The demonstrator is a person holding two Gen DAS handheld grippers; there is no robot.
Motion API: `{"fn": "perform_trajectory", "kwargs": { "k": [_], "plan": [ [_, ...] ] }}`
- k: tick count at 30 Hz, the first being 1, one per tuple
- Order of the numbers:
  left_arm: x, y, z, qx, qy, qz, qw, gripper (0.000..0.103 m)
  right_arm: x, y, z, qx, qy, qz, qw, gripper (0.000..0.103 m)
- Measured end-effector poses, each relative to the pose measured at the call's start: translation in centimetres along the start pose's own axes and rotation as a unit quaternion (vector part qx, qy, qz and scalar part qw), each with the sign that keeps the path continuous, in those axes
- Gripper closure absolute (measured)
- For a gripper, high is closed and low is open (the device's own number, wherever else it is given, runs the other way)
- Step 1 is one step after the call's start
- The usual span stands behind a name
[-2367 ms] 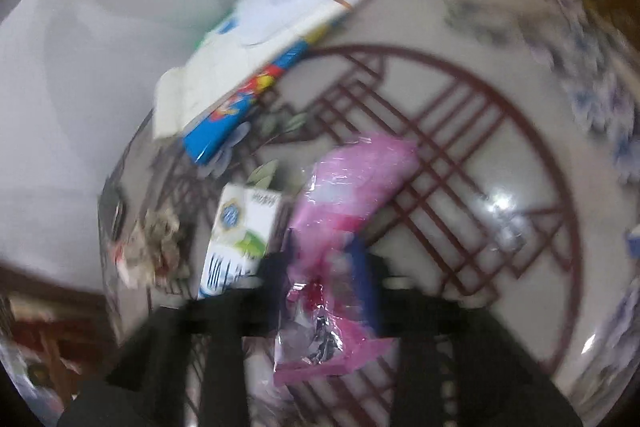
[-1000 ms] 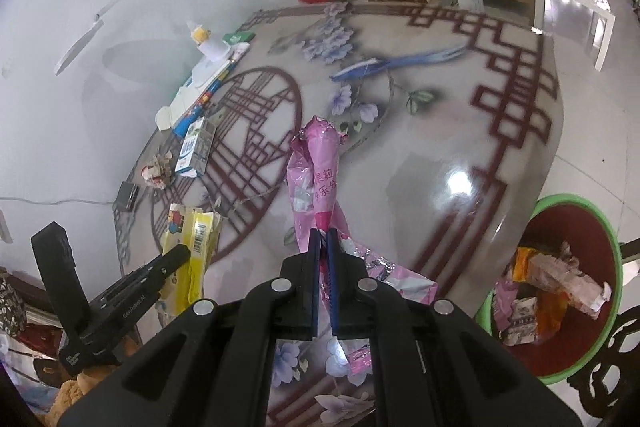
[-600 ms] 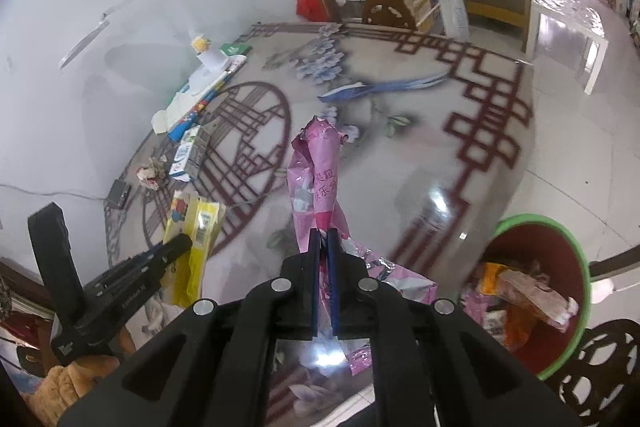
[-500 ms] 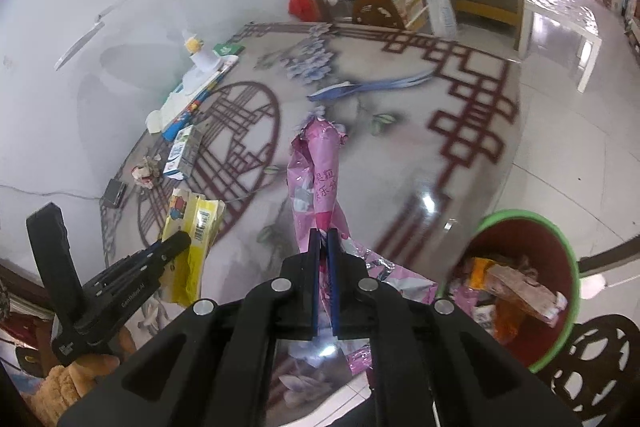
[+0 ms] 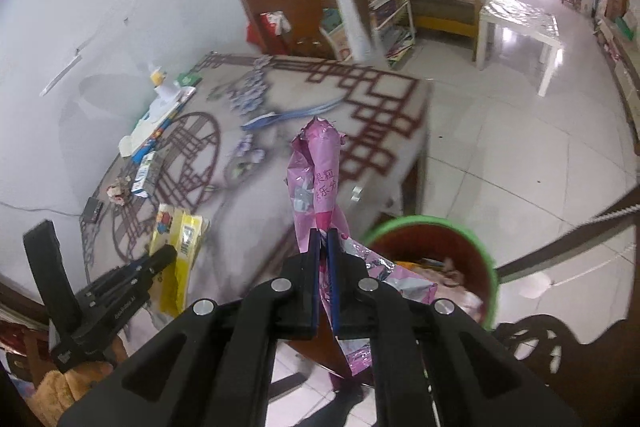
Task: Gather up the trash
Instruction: 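Carry the yellow package and pink bag over the red bin with both grippers, then open both grippers to drop the yellow package and pink bag into the bin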
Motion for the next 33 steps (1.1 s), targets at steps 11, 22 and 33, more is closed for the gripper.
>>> {"fn": "perform_trajectory", "kwargs": {
  "k": [11, 22, 33],
  "plan": [
    [-1.7, -11.7, 0.3, -0.036, 0.015, 0.051, 0.9979, 0.087, 2.7, -7.0, 1.2, -0.025, 0.018, -0.007, 1.000, 0.098],
    [-5.7, -15.7, 2.3, -0.061, 0.068, 0.056, 0.9942, 0.087, 0.5, -11.1, 3.4, -0.081, 0.080, -0.032, 0.993, 0.096],
    [-5.5, -16.1, 1.1, -0.086, 0.031, 0.045, 0.9948, 0.016, 1.5, -12.9, 3.2, -0.118, 0.062, -0.013, 0.991, 0.041]
  ]
}}
Point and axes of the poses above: each gripper's, at about its wrist camera, not at the fingertips, and x roughly against the way its jaws point, y to its left, z to its underside, the point moved 5 cm from there along -x, roughly the way its jaws point, and after that the axes turned 2 degrees about -x, right-handed, at the moved point
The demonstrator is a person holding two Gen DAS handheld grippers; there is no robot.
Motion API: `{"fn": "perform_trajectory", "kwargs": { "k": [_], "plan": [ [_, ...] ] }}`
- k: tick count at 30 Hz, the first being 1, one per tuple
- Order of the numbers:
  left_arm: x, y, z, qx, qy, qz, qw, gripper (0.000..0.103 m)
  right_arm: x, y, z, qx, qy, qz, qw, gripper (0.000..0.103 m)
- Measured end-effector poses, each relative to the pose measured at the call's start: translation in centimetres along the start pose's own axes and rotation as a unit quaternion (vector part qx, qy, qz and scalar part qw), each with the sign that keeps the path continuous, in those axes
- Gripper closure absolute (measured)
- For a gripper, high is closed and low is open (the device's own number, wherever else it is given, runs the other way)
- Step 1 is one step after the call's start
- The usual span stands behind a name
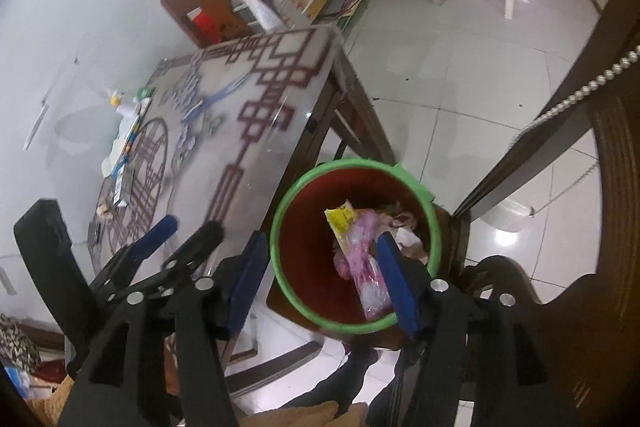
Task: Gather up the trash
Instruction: 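Open both grippers to drop the yellow package and pink bag into the bin, then move both grippers back over the remaining trash on the table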
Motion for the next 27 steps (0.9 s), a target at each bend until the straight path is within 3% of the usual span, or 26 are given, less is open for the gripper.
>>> {"fn": "perform_trajectory", "kwargs": {
  "k": [10, 12, 17, 27],
  "plan": [
    [1.6, 3.5, 0.7, 0.026, -0.003, 0.003, 0.9997, 0.014, 2.1, 0.8, -0.5, -0.019, -0.006, 0.017, 1.000, 0.037],
    [1.7, 4.1, 0.7, 0.031, 0.001, 0.008, 0.9995, 0.014, 3.0, 1.4, -0.7, -0.020, -0.016, 0.015, 1.000, 0.027],
    [1.7, 4.8, 0.8, 0.033, 0.005, 0.025, 0.9991, 0.014, 4.5, 3.3, -0.8, -0.024, -0.041, 0.014, 0.999, 0.026],
    [2.6, 7.6, 0.0, 0.012, -0.005, 0.048, 0.9988, 0.014, 1.0, 5.3, 1.7, -0.055, -0.025, 0.041, 0.997, 0.026]
  ]
}}
Point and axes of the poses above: each gripper's, at about its wrist camera, not at the fingertips, and x roughly against the way its jaws point, y to its left, z to its underside, the point moved 5 cm from there along -x, roughly the way its jaws point, and after that the axes turned 2 degrees about -x, right-handed, at the moved point
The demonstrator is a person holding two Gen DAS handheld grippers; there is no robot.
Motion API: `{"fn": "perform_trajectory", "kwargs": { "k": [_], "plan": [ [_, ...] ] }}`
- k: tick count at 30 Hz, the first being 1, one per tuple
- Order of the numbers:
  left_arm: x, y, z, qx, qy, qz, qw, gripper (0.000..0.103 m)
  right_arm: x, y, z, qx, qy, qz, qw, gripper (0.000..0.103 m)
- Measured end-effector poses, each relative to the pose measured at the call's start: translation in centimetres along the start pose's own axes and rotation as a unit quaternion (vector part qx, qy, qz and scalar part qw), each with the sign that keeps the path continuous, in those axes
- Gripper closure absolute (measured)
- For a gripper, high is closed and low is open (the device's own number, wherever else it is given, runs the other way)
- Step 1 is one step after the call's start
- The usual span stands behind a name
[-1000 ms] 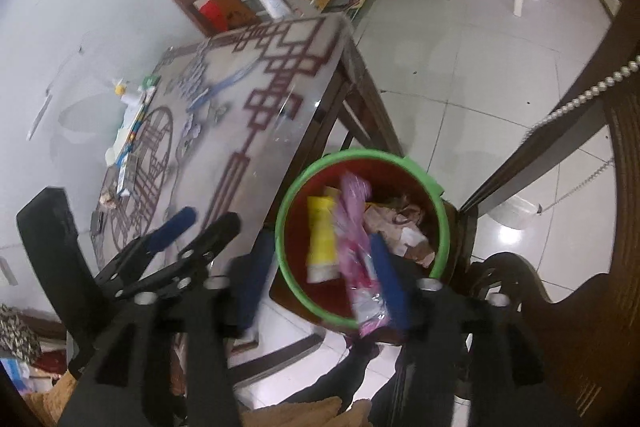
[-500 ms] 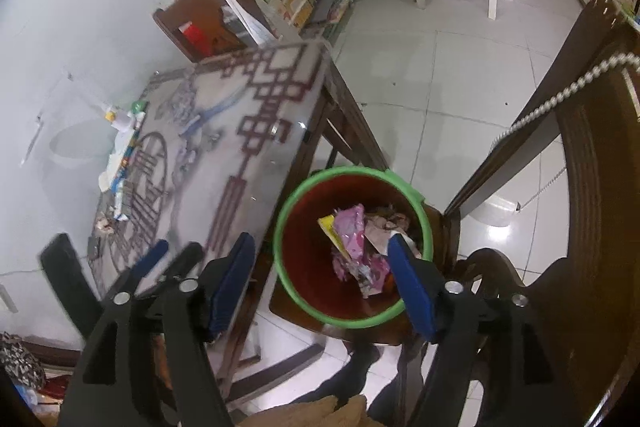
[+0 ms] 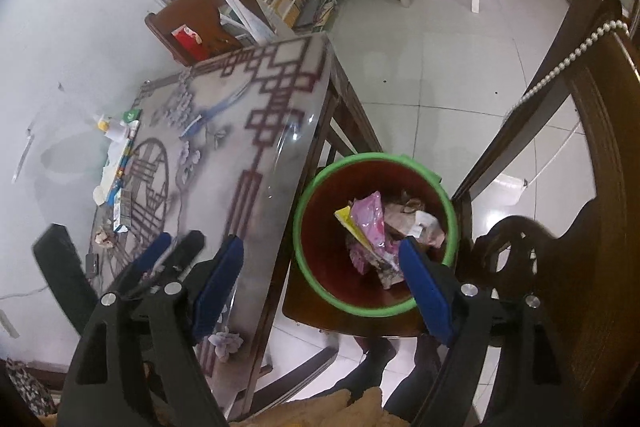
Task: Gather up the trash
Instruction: 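Move both grippers back over the remaining trash on the table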
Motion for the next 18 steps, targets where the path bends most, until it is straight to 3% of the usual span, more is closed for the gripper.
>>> {"fn": "perform_trajectory", "kwargs": {
  "k": [5, 11, 15, 18],
  "plan": [
    [2.7, 3.7, -0.8, 0.000, -0.026, -0.014, 0.9996, 0.014, -1.2, 3.0, 0.3, 0.004, -0.021, 0.003, 1.000, 0.026],
    [6.6, 10.5, -0.7, 0.030, -0.059, -0.058, 0.9961, 0.011, -4.9, 9.1, 1.1, 0.040, 0.006, -0.012, 0.999, 0.026],
    [9.0, 16.4, 0.2, 0.068, -0.075, -0.111, 0.9887, 0.011, -7.7, 14.7, 2.1, 0.096, 0.034, -0.025, 0.995, 0.026],
    [10.9, 22.5, 1.8, 0.123, -0.079, -0.157, 0.9767, 0.011, -9.0, 18.4, 2.7, 0.136, 0.042, -0.034, 0.989, 0.026]
  ]
}}
Point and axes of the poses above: each gripper's, at about its wrist camera, not at the fingertips, and x roughly against the way its jaws point, y to its left, z to its underside, the point moved 5 cm from there along -x, roughly the way its jaws point, and after that the axes turned 2 degrees about -x, right-handed, at the moved point
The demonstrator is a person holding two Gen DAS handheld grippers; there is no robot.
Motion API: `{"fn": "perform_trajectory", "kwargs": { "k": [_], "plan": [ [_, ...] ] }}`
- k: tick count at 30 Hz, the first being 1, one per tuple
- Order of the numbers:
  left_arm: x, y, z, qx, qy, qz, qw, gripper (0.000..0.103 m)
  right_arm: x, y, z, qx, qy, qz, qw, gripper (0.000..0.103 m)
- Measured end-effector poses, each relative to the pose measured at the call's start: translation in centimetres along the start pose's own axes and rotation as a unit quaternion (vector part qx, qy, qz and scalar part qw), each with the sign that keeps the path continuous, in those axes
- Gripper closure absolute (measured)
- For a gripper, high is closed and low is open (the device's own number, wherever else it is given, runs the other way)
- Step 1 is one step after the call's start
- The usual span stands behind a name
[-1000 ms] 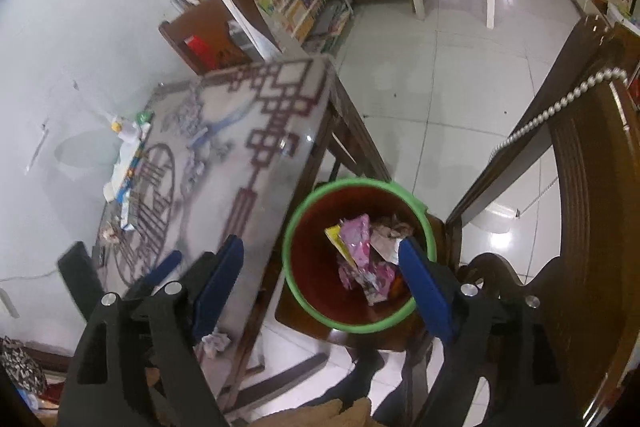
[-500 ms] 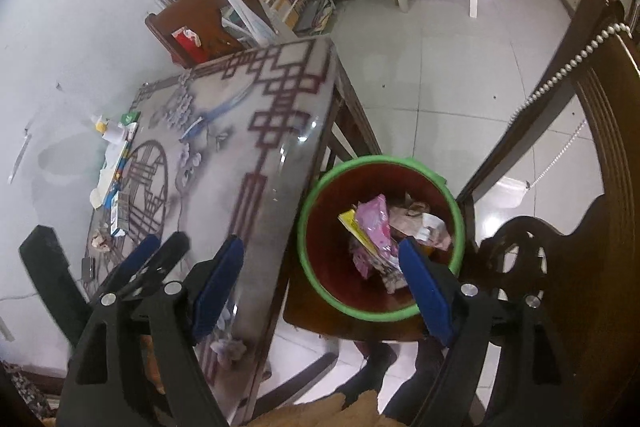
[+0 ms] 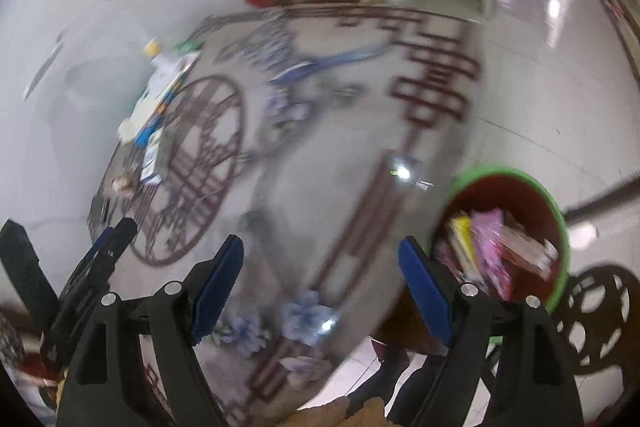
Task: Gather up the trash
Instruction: 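Move both grippers back over the remaining trash on the table, then grasp the red-and-white crumpled paper with the left gripper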
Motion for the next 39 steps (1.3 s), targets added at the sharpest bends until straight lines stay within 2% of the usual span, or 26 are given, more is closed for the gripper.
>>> {"fn": "perform_trajectory", "kwargs": {
  "k": [4, 9, 14, 21, 24, 26, 27, 28, 29, 30, 35, 39],
  "plan": [
    [-0.4, 6.9, -0.4, 0.042, 0.001, -0.057, 0.9975, 0.011, -2.0, 3.9, -0.4, 0.039, 0.014, -0.005, 0.999, 0.026],
    [-2.0, 14.7, -2.0, 0.081, -0.004, -0.117, 0.9898, 0.011, -5.0, 6.2, -0.7, 0.051, 0.040, 0.001, 0.998, 0.026],
    [-4.7, 20.1, -4.3, 0.111, -0.021, -0.149, 0.9824, 0.011, -8.4, 8.9, -1.3, 0.080, 0.072, 0.014, 0.994, 0.026],
    [-11.2, 25.9, -7.9, 0.126, -0.005, -0.180, 0.9755, 0.011, -13.6, 13.7, -3.5, 0.127, 0.094, 0.006, 0.987, 0.026],
    [-13.3, 27.2, -8.8, 0.121, 0.003, -0.188, 0.9747, 0.011, -16.3, 17.5, -5.5, 0.148, 0.091, -0.014, 0.985, 0.026],
    [-14.2, 27.9, -8.8, 0.126, 0.008, -0.182, 0.9751, 0.018, -17.6, 20.2, -6.8, 0.159, 0.077, -0.031, 0.984, 0.026],
    [-14.7, 28.2, -8.7, 0.132, 0.016, -0.177, 0.9753, 0.040, -18.3, 21.6, -7.4, 0.163, 0.070, -0.039, 0.983, 0.026],
    [-15.1, 28.7, -8.3, 0.137, 0.029, -0.183, 0.9732, 0.056, -19.0, 23.0, -8.0, 0.167, 0.065, -0.047, 0.983, 0.026],
    [-15.0, 29.1, -8.0, 0.132, 0.026, -0.194, 0.9718, 0.060, -20.3, 24.9, -8.7, 0.171, 0.060, -0.056, 0.982, 0.025],
    [-14.5, 29.2, -7.8, 0.132, 0.020, -0.185, 0.9736, 0.064, -21.0, 25.9, -9.1, 0.174, 0.059, -0.061, 0.981, 0.024],
    [-11.2, 29.0, -5.0, 0.162, 0.007, -0.167, 0.9725, 0.066, -26.4, 30.9, -10.3, 0.186, 0.067, -0.060, 0.978, 0.023],
    [-8.5, 27.6, -2.2, 0.169, 0.006, -0.164, 0.9719, 0.066, -30.2, 33.6, -9.8, 0.230, 0.064, -0.024, 0.971, 0.023]
  ]
}}
Point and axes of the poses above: each gripper's, at about its wrist camera, not at the fingertips, and x roughly against the way its jaws point, y to its left, z to its underside, the point moved 5 cm from there along -x, roughly the way its jaws point, and after that the axes turned 2 degrees about -x, right-handed, at the moved point
